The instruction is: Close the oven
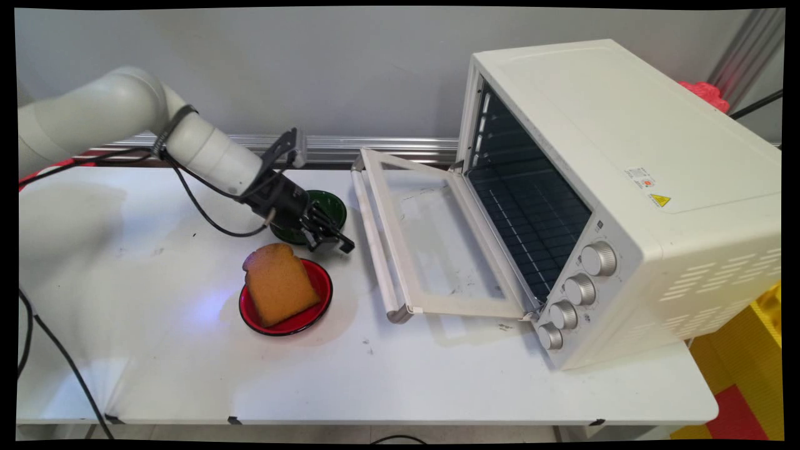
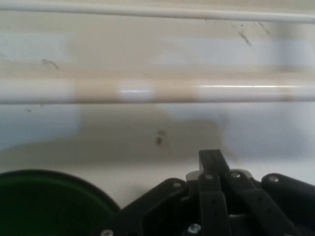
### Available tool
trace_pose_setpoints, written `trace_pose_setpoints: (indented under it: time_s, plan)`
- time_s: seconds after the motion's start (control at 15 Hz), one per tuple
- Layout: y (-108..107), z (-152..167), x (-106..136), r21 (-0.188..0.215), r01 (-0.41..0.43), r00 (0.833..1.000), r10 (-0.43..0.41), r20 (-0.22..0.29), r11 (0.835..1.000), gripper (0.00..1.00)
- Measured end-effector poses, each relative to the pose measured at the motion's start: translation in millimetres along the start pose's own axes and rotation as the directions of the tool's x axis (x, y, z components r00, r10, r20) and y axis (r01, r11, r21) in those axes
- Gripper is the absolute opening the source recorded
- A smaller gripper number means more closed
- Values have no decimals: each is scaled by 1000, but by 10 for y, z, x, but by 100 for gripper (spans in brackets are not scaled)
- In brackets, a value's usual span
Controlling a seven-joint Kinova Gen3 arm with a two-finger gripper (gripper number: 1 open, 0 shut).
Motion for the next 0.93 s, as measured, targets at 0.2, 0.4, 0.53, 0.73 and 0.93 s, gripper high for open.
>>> trace_pose_setpoints:
  time_s: [0.2, 0.4, 0.53, 0.73, 0.93]
  plan:
    - [10, 163, -5, -5, -3, 1000, 3, -18, 1000, 0]
    - [16, 264, 3, -8, -6, 999, 6, -33, 1000, 0]
    - [17, 320, 0, -8, -6, 999, 6, -42, 1000, 0]
    - [19, 364, 3, -9, -6, 999, 6, -50, 1000, 0]
    - [20, 405, 21, -11, -6, 998, 5, -63, 1000, 0]
